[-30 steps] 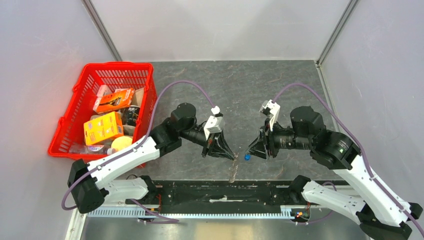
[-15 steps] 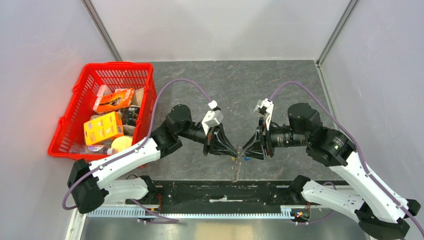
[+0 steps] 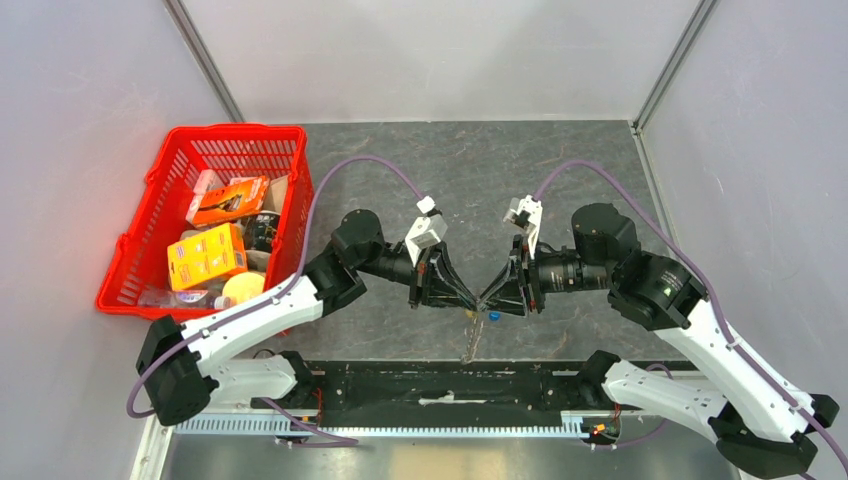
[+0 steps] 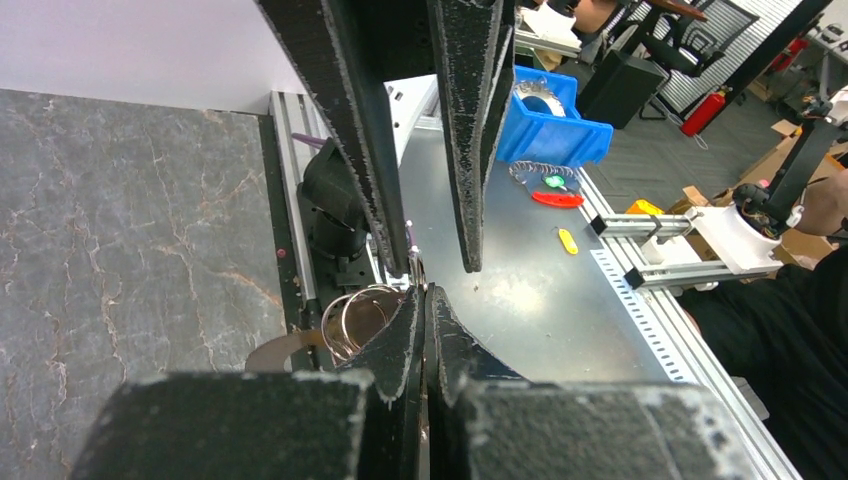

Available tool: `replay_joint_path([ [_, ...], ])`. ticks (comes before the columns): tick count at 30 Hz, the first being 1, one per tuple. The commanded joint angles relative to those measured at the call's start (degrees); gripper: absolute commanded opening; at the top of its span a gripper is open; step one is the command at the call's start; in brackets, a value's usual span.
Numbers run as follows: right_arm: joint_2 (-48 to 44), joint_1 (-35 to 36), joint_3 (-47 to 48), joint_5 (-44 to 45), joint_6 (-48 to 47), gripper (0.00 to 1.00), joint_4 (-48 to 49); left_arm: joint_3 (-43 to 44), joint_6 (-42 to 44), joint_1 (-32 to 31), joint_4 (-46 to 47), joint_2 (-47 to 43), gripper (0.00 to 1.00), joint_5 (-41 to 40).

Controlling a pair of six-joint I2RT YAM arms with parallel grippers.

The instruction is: Put the keys on the keyring

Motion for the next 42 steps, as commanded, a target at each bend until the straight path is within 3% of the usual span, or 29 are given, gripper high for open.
replay_joint_path([
  [1, -0.4, 0.5, 0.1, -2.5, -0.1, 0.33, 2.8, 1.4, -2.1, -0.3, 3.1, 0.5, 0.02, -1.1],
  [18, -0.7, 0.7, -1.0, -1.3, -2.1, 0.27, 0.3, 2.4, -2.1, -0.2, 3.1, -0.6, 0.02, -1.7],
  [22, -1.4, 0.7, -1.2, -1.4, -2.1, 0.19, 0.2, 2.6, -2.1, -0.2, 3.0, -0.7, 0.02, -1.7],
  [27, -2.5, 0.7, -1.6, -1.8, -2.3, 0.17, 0.2, 2.6, -2.0, -0.2, 2.8, -1.0, 0.02, -1.9],
  [35, -2.7, 0.7, -1.6, -2.2, -2.2, 0.0, 0.2, 2.9, -2.6, -0.2, 3.5, -1.3, 0.02, -2.0],
  [42, -3.9, 0.7, -1.7, -0.6, -0.2, 0.0, 3.7, 1.6, -7.4, -0.2, 10.1, 0.6, 0.07, -3.0],
])
